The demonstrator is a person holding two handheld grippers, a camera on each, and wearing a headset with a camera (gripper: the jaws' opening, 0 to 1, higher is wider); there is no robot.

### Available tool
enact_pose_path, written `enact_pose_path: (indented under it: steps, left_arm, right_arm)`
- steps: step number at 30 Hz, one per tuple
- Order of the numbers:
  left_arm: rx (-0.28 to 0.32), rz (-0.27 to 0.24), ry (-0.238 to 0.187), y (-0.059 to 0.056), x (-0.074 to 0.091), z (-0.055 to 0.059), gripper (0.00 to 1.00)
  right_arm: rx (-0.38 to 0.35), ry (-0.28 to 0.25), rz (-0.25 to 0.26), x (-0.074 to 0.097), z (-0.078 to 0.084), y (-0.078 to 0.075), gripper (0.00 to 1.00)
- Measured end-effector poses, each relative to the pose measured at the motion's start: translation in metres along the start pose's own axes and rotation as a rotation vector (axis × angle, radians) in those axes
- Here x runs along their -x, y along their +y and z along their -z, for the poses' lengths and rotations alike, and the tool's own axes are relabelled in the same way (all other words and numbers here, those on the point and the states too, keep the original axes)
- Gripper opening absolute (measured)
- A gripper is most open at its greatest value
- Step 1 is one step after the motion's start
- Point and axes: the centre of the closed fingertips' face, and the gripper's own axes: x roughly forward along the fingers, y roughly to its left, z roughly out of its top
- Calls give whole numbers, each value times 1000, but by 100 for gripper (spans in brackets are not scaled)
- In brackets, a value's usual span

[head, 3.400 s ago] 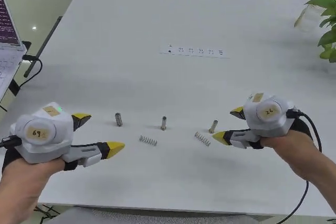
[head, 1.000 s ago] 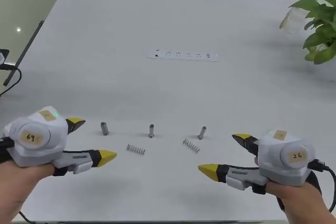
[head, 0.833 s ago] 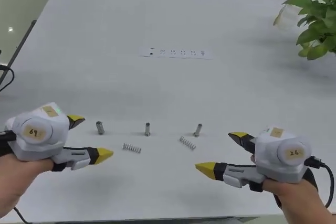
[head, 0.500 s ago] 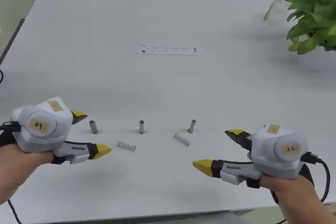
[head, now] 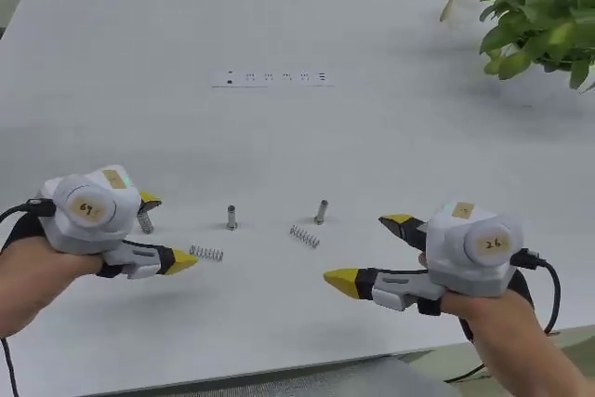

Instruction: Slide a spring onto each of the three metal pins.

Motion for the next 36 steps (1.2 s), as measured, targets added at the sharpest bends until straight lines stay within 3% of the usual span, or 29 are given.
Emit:
enact_pose_path:
  steps: [21, 31, 36]
  left_arm:
    - [26, 95, 72, -1, -49, 29, 48]
    - [-60, 148, 107, -11, -66, 36, 35]
    - [-69, 170, 131, -15, -72, 43, 30]
  right_arm:
    - [15, 17, -13, 1, -1, 2, 75]
    - [8, 26, -18, 1, 1, 2, 74]
    - [5, 26, -21, 1, 2, 3, 75]
